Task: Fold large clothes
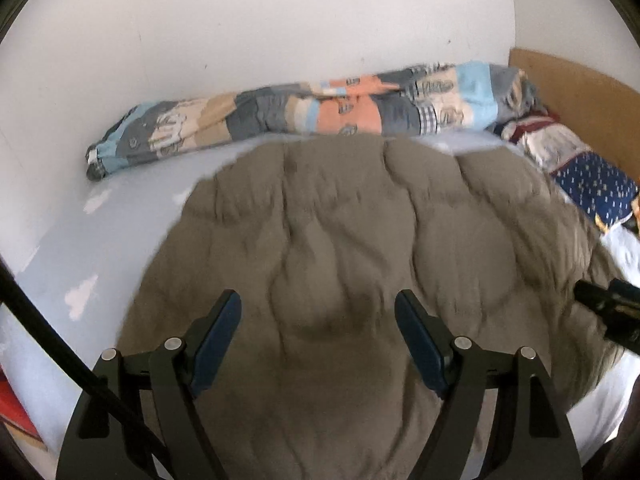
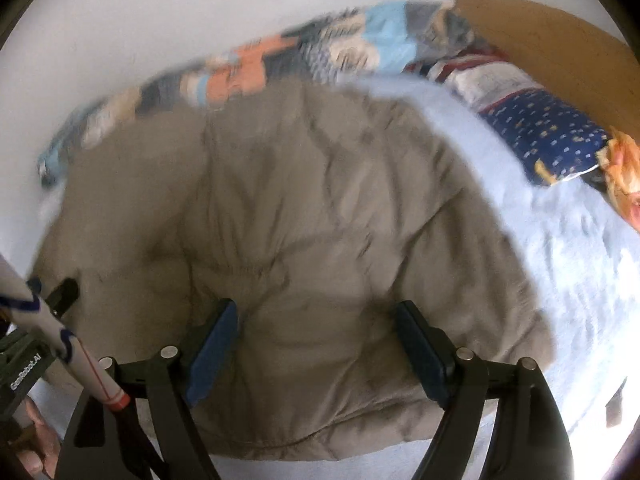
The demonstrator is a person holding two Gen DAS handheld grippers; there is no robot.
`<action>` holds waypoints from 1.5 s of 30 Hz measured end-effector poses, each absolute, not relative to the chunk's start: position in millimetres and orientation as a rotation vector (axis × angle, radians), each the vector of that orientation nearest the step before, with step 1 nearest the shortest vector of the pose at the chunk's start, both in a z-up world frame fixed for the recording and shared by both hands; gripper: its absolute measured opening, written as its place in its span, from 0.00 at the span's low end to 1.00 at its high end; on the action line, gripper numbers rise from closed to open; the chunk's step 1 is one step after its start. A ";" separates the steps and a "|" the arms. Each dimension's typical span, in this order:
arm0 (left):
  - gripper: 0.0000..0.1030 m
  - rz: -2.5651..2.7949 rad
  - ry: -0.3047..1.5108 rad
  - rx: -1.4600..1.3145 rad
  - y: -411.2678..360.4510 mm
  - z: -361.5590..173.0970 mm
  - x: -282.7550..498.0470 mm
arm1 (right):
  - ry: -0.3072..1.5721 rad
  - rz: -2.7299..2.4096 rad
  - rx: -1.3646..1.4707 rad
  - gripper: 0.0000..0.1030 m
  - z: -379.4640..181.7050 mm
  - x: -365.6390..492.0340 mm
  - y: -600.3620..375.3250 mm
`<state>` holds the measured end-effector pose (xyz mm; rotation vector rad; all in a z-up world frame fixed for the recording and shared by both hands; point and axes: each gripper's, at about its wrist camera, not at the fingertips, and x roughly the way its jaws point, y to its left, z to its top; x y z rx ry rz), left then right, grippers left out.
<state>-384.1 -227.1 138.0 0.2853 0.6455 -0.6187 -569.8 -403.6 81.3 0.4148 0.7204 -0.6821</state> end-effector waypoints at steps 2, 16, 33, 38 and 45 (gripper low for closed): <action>0.76 -0.611 0.670 0.286 -238.1 145.4 -362.8 | 0.663 -0.714 0.392 0.83 98.5 -570.1 -412.1; 0.83 -0.616 0.994 0.263 -278.4 103.1 -269.9 | 0.931 -0.719 0.479 0.92 58.6 -488.6 -501.3; 0.81 -0.497 0.868 0.250 -172.4 125.7 -373.2 | 0.784 -0.798 0.593 0.85 84.3 -644.6 -445.5; 0.85 -0.512 0.898 0.288 -183.3 95.7 -360.3 | 0.834 -0.787 0.632 0.87 64.3 -636.1 -456.4; 0.86 -0.525 0.892 0.205 -170.7 99.0 -360.5 | 0.866 -0.786 0.624 0.93 49.9 -624.7 -461.1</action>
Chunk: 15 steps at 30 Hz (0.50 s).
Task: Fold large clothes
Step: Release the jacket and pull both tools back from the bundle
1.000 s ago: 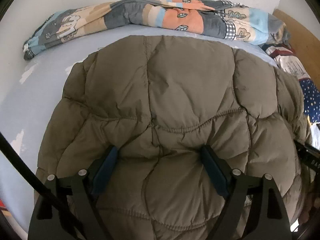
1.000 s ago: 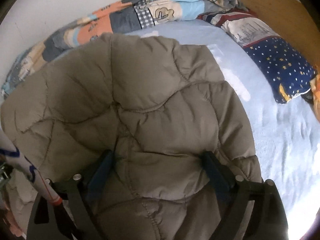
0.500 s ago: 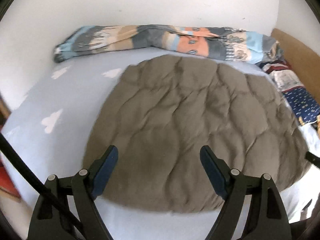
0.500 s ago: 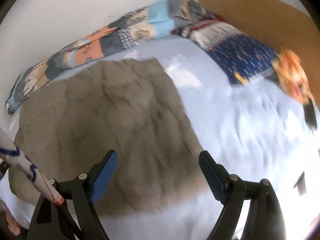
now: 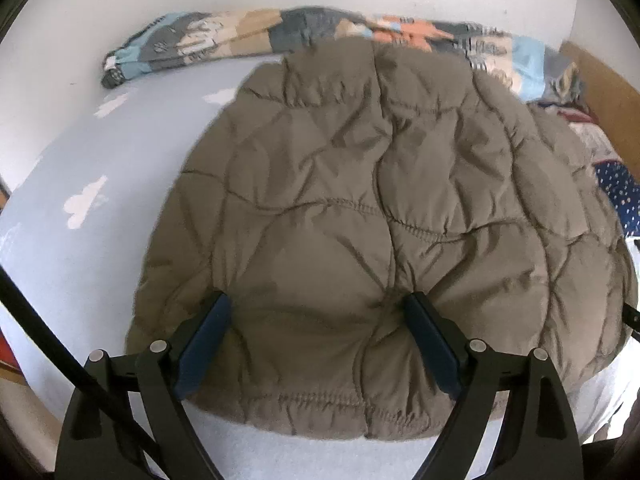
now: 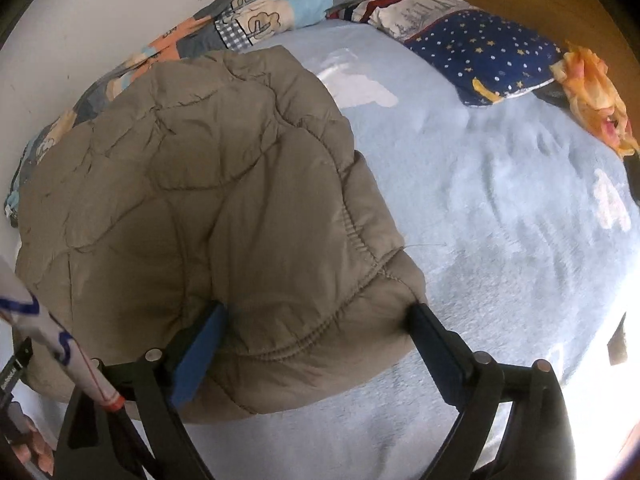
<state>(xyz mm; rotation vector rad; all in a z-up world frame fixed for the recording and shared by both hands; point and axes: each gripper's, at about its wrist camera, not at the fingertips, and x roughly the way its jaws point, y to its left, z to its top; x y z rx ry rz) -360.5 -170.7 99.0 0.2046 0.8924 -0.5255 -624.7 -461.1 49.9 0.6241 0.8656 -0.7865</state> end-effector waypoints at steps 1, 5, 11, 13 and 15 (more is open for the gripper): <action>0.86 -0.527 0.878 0.193 -165.9 102.9 -366.1 | 0.845 -0.804 0.617 0.93 53.4 -628.4 -457.1; 0.86 -0.541 0.801 0.166 -147.4 126.1 -394.1 | 0.776 -0.847 0.500 0.92 76.7 -636.9 -425.6; 0.86 -0.569 0.638 0.170 -125.9 165.9 -449.7 | 0.626 -0.774 0.305 0.92 114.2 -643.9 -353.5; 0.86 -0.588 0.595 0.178 -122.5 178.3 -466.7 | 0.594 -0.752 0.274 0.92 121.2 -646.7 -334.9; 0.86 -0.614 0.554 0.176 -116.9 190.4 -483.0 | 0.558 -0.729 0.251 0.92 128.7 -654.8 -316.3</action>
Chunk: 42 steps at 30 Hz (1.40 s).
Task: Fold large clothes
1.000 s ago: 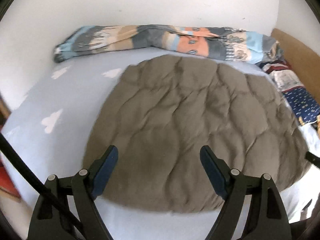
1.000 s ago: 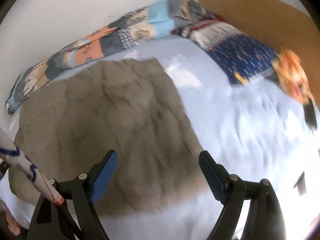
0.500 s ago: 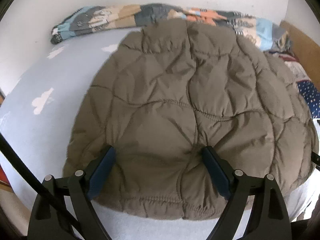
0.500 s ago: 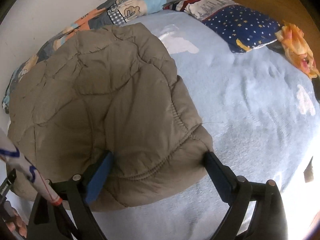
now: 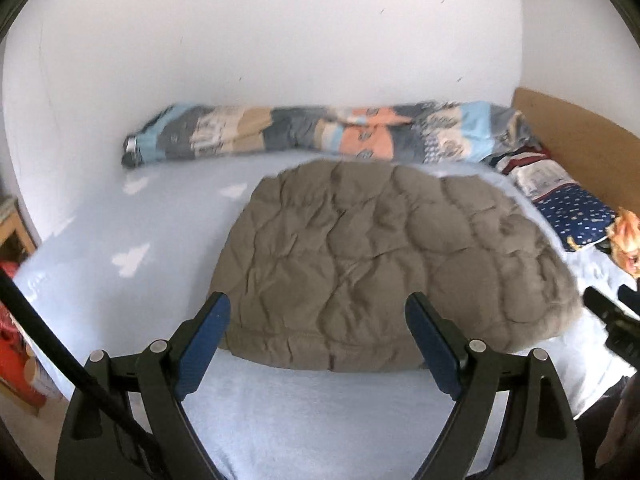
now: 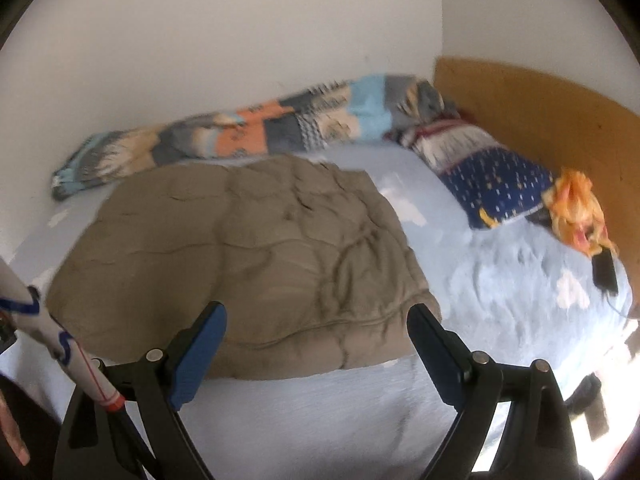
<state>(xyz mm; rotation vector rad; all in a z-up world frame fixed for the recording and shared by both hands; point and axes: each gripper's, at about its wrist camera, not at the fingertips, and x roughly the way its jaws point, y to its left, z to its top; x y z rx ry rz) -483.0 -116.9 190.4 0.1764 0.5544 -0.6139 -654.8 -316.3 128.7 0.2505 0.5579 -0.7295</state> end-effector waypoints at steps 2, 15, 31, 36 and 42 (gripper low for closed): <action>0.86 -0.639 0.508 0.184 -113.3 200.2 -496.6 | 0.529 -0.719 0.235 0.92 134.9 -664.4 -305.0; 0.89 -0.667 0.488 0.196 -118.3 186.2 -501.0 | 0.475 -0.722 0.132 0.92 138.3 -671.6 -270.4; 0.89 -0.578 0.687 0.208 -128.6 132.4 -452.7 | 0.554 -0.685 0.106 0.93 105.5 -626.8 -264.5; 0.89 -0.573 0.713 0.204 -128.4 131.3 -449.0 | 0.574 -0.701 0.112 0.93 101.5 -622.3 -267.1; 0.89 -0.518 0.681 0.243 -131.9 135.7 -452.2 | 0.585 -0.713 0.105 0.93 99.0 -619.0 -269.1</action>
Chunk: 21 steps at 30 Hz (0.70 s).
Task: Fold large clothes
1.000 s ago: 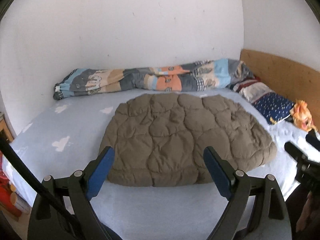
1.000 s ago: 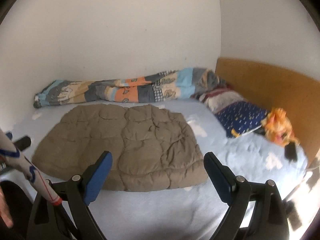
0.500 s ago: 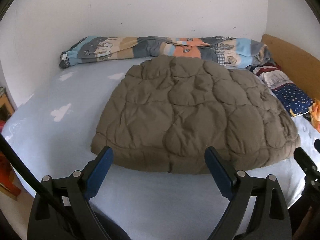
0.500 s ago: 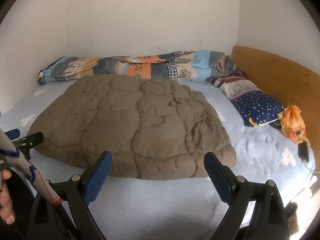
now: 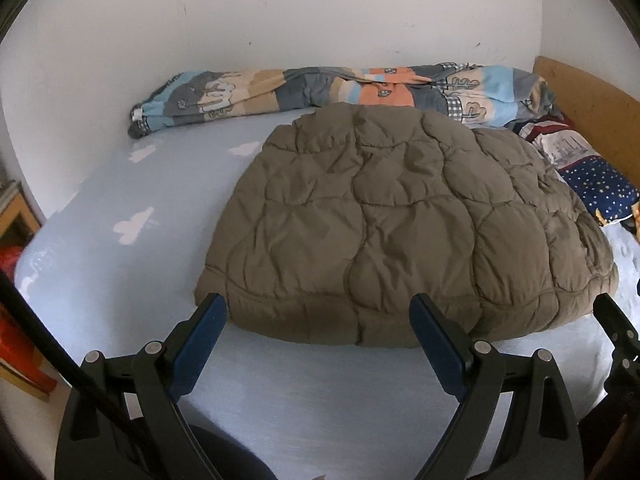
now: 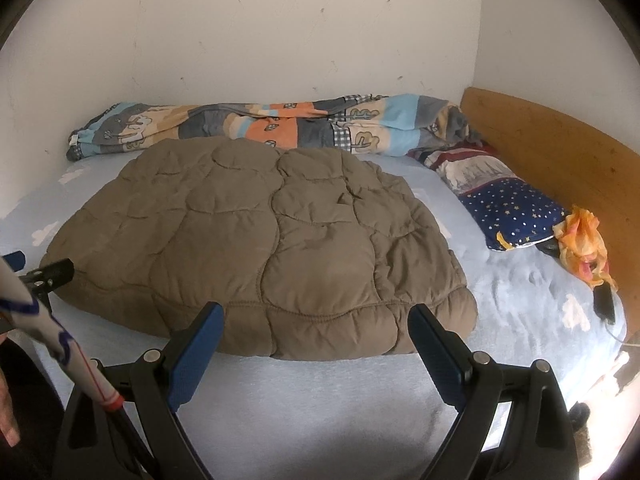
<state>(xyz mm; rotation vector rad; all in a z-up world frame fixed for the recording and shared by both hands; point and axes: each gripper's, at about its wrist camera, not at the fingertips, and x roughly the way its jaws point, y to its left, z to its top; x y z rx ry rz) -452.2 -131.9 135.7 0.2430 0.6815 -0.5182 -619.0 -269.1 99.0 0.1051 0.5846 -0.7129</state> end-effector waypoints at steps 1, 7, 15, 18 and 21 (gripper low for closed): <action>0.89 -0.510 0.675 0.253 -132.8 137.0 -453.6 | 0.583 -0.713 0.106 0.93 98.9 -619.1 -269.3; 0.89 -0.496 0.702 0.289 -137.1 141.2 -456.4 | 0.578 -0.723 0.092 0.93 98.9 -618.5 -268.2; 0.89 -0.474 0.677 0.320 -139.6 143.7 -460.8 | 0.584 -0.736 0.073 0.93 98.5 -619.2 -266.4; 0.89 -0.485 0.669 0.322 -139.2 144.7 -463.4 | 0.585 -0.738 0.070 0.93 98.6 -619.3 -266.0; 0.89 -0.489 0.675 0.319 -138.8 146.8 -463.5 | 0.584 -0.738 0.063 0.93 99.4 -619.3 -265.5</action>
